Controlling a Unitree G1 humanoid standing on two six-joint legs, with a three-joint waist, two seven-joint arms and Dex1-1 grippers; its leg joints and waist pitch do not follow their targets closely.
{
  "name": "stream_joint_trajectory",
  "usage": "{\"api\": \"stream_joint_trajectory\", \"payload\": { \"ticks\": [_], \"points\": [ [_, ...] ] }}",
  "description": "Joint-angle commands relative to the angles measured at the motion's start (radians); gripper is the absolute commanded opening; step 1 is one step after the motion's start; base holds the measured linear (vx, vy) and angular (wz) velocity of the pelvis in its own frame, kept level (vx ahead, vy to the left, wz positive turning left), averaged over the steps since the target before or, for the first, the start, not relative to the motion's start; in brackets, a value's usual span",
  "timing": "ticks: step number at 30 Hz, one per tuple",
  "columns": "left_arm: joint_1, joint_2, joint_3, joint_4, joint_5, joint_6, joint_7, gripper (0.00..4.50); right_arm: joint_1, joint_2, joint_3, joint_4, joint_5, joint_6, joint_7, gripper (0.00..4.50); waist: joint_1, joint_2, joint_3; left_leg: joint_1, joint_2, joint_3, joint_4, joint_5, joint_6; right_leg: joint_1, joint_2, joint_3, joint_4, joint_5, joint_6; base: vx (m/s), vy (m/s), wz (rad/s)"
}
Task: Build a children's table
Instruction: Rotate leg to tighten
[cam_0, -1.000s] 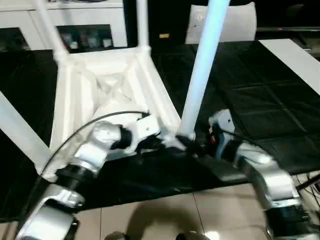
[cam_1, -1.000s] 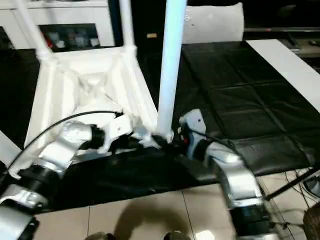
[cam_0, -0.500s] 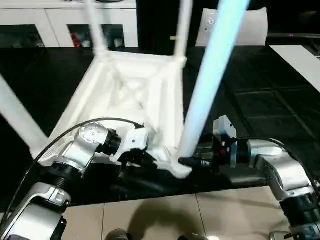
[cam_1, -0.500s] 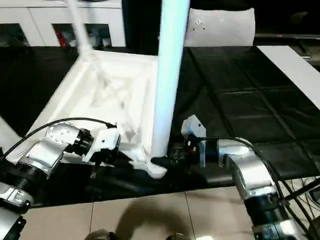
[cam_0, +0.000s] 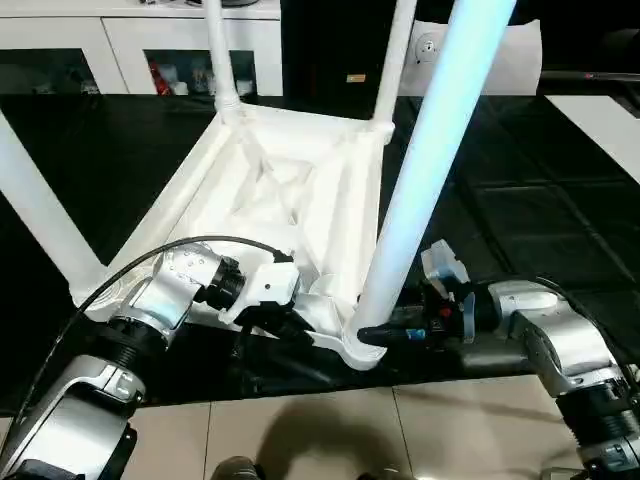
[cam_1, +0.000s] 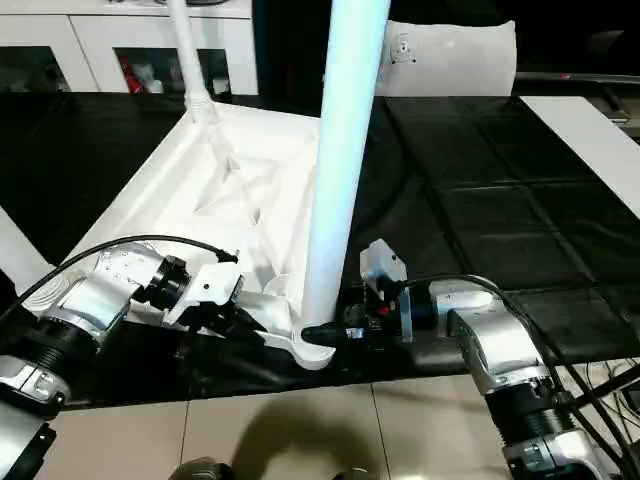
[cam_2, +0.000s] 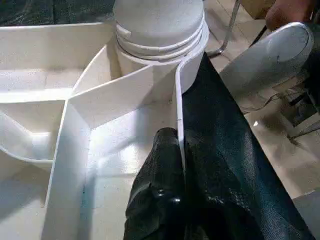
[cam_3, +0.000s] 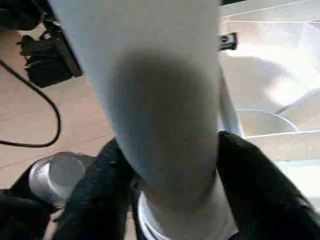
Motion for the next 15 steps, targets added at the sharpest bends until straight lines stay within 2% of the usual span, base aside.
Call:
{"api": "stream_joint_trajectory", "payload": {
  "ticks": [1,5,7,8,10,12,13,14,15],
  "points": [
    [-0.026,-0.015,-0.039,-0.017,-0.007,-0.028,-0.055,0.0,-0.001,-0.004,0.004,-0.025,0.016,0.016,0.001,2.18,-0.004,-0.004,-0.079,0.012,0.028,0.002,-0.059,-0.09,0.064,0.055,-0.071,0.042,-0.06,-0.026,-0.257,0.0,0.0,0.0],
    [-0.029,-0.016,-0.035,-0.011,-0.007,-0.022,-0.048,0.0,0.022,0.004,0.004,-0.056,0.034,0.048,-0.01,2.03,-0.003,-0.003,-0.077,0.012,0.027,0.002,-0.06,-0.094,0.06,0.056,-0.071,0.043,-0.063,-0.04,-0.25,0.0,0.0,0.0],
    [-0.031,-0.027,-0.022,-0.013,-0.002,0.011,-0.006,0.0,0.043,0.031,-0.011,-0.09,0.039,0.09,-0.094,2.01,-0.002,-0.007,-0.078,0.013,0.028,0.002,-0.061,-0.085,0.058,0.056,-0.071,0.044,-0.061,-0.033,-0.248,0.0,0.0,0.0],
    [-0.032,-0.03,-0.02,-0.013,0.001,0.018,0.006,0.0,0.046,0.038,-0.014,-0.094,0.036,0.096,-0.115,2.0,-0.002,-0.006,-0.076,0.013,0.027,0.001,-0.062,-0.092,0.054,0.054,-0.071,0.043,-0.063,-0.05,-0.244,0.0,0.0,0.0],
    [-0.042,-0.049,-0.007,-0.003,0.01,0.07,0.061,0.0,0.045,0.076,-0.018,-0.078,-0.025,0.075,-0.225,2.0,-0.006,-0.006,-0.073,0.015,0.027,0.002,-0.063,-0.128,0.039,0.049,-0.074,0.043,-0.07,-0.121,-0.232,0.0,0.0,0.0],
    [-0.054,-0.067,-0.001,0.014,0.03,0.093,0.123,0.0,0.043,0.113,-0.02,-0.067,-0.07,0.085,-0.327,1.99,-0.016,-0.007,-0.064,0.017,0.023,-0.002,-0.071,-0.183,0.003,0.045,-0.074,0.043,-0.087,-0.269,-0.191,0.0,0.0,0.0],
    [-0.057,-0.079,0.004,0.018,0.035,0.118,0.157,0.0,0.042,0.138,-0.026,-0.065,-0.086,0.111,-0.387,1.97,-0.018,0.0,-0.062,0.02,0.023,-0.004,-0.073,-0.199,-0.007,0.043,-0.075,0.043,-0.09,-0.305,-0.181,0.0,0.0,0.0],
    [-0.06,-0.11,0.02,0.016,0.035,0.159,0.222,0.0,0.044,0.192,-0.043,-0.067,-0.092,0.15,-0.479,1.97,-0.024,-0.01,-0.059,0.016,0.021,-0.006,-0.075,-0.22,-0.018,0.045,-0.075,0.043,-0.097,-0.36,-0.158,0.0,0.0,0.0],
    [-0.058,-0.146,0.038,0.006,0.03,0.215,0.291,0.0,0.049,0.256,-0.063,-0.074,-0.093,0.197,-0.579,1.96,-0.032,-0.002,-0.058,0.015,0.02,-0.008,-0.078,-0.229,-0.03,0.041,-0.073,0.044,-0.094,-0.375,-0.153,0.0,0.0,0.0]
  ]
}}
